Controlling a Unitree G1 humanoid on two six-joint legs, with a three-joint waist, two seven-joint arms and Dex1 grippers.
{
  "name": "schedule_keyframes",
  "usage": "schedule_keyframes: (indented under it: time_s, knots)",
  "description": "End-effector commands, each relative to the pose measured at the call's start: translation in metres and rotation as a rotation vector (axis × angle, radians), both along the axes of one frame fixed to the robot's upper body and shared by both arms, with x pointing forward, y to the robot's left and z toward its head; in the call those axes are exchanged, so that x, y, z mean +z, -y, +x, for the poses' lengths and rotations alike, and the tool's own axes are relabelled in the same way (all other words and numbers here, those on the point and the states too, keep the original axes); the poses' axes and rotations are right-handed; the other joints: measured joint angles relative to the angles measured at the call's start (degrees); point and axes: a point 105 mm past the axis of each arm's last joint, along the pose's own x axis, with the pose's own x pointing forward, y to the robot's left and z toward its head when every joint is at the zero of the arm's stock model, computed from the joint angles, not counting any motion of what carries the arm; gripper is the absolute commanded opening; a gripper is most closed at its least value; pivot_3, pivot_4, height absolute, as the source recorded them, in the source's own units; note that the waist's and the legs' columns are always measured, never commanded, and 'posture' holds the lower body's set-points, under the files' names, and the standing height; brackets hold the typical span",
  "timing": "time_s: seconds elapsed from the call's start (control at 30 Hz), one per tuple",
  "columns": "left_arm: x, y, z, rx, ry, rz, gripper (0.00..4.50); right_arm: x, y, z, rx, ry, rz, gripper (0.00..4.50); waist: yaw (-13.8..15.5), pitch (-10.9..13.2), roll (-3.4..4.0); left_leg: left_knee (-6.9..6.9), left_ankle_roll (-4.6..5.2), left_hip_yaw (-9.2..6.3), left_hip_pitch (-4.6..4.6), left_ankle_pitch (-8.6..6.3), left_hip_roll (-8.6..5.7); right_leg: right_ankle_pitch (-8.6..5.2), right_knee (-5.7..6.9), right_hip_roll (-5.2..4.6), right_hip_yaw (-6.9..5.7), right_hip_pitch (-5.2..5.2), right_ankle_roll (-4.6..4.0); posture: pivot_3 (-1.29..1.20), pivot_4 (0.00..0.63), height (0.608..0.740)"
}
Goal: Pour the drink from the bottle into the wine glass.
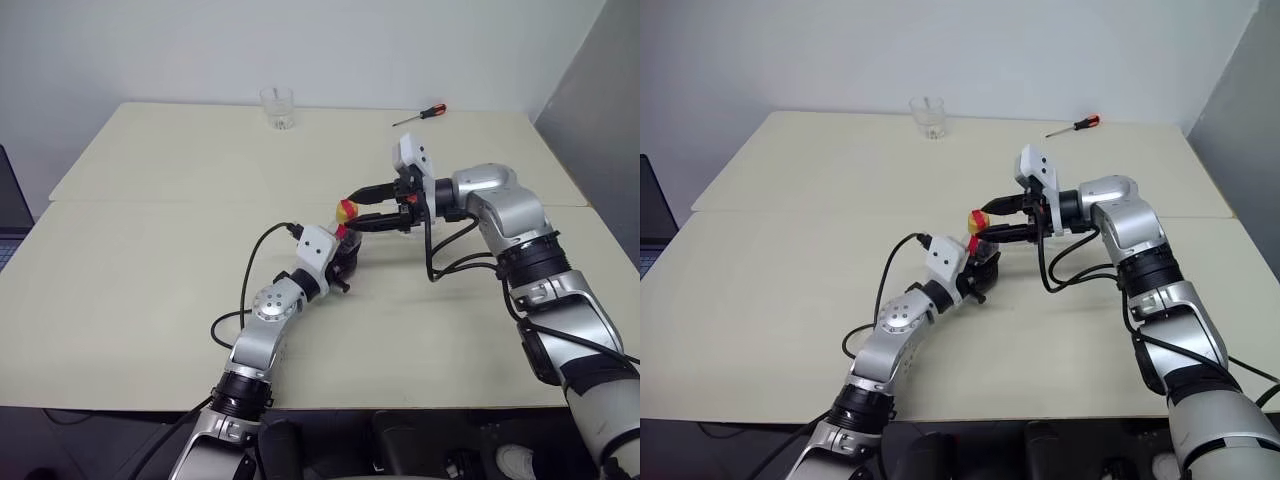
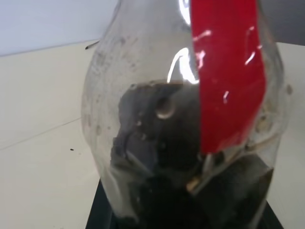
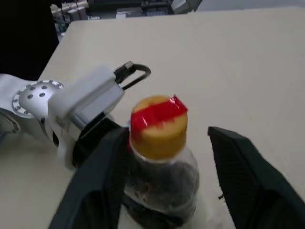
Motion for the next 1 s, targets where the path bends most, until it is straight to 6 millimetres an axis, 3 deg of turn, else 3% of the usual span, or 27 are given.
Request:
schedule_keyframes:
  time_s: [0.03, 0.07, 0.2, 0.33, 0.47, 0.6, 0.87, 1.0]
  knots:
    - [0.032, 0.008, -0.004, -0.034, 0.121, -0.043, 1.03, 0.027, 0.001, -0.011, 0.021, 0.054, 0.058, 4.27, 0.0, 0.1, 0.09, 0.00, 0.00, -0.01, 0.00, 0.00, 0.00, 0.00, 0.00, 0.00, 0.02, -0.01, 0.00, 0.00, 0.150, 0.740]
    - [0.032, 0.009, -0.004, -0.037, 0.119, -0.043, 1.03, 0.032, 0.001, -0.014, 0.024, 0.056, 0.073, 4.50, -0.1, 0.1, 0.12, 0.00, 0.00, -0.02, 0.00, 0.00, 0.00, 0.00, 0.01, 0.00, 0.05, -0.02, 0.00, 0.00, 0.150, 0.740]
    - [0.031, 0.012, -0.004, -0.048, 0.115, -0.046, 1.02, 0.056, 0.006, -0.027, 0.009, 0.075, 0.163, 4.50, 0.0, 0.1, 0.15, -0.01, 0.00, -0.03, -0.01, 0.00, 0.00, 0.00, 0.01, 0.01, 0.00, -0.02, 0.01, 0.00, 0.150, 0.740]
    - [0.031, 0.013, -0.004, -0.050, 0.117, -0.048, 1.02, 0.072, 0.013, -0.027, -0.129, 0.091, 0.267, 4.50, 0.1, 0.1, 0.15, -0.01, 0.00, -0.04, -0.01, 0.00, -0.01, 0.00, 0.01, -0.01, -0.01, 0.01, 0.01, 0.00, 0.150, 0.740]
    - [0.031, 0.012, -0.004, -0.042, 0.119, -0.049, 1.02, 0.064, 0.014, -0.025, -0.315, 0.168, 0.209, 4.50, 0.0, 0.1, 0.15, 0.01, 0.00, -0.03, 0.00, 0.00, -0.01, -0.02, 0.02, -0.02, 0.03, 0.00, 0.04, 0.00, 0.150, 0.740]
    - [0.032, 0.011, -0.004, -0.032, 0.125, -0.053, 1.02, 0.072, 0.008, -0.034, -0.487, 0.168, 0.279, 4.50, -0.3, 0.1, 0.16, -0.06, -0.01, -0.07, -0.02, 0.00, 0.01, -0.04, 0.05, 0.00, 0.11, -0.10, 0.07, 0.00, 0.150, 0.740]
    - [0.030, 0.012, -0.004, -0.030, 0.126, -0.056, 1.02, 0.065, -0.010, -0.056, -0.626, 0.097, 0.349, 4.50, -0.3, 0.1, 0.15, -0.07, -0.02, -0.07, -0.06, 0.01, -0.01, -0.05, 0.03, -0.02, 0.12, -0.10, 0.10, 0.00, 0.150, 0.740]
    - [0.030, 0.014, -0.004, -0.040, 0.127, -0.053, 1.02, 0.060, -0.012, -0.054, -0.711, 0.064, 0.359, 4.50, -0.3, 0.1, 0.15, -0.06, -0.01, -0.07, -0.06, 0.01, -0.01, -0.15, 0.04, -0.02, 0.08, -0.10, 0.27, 0.00, 0.150, 0.740]
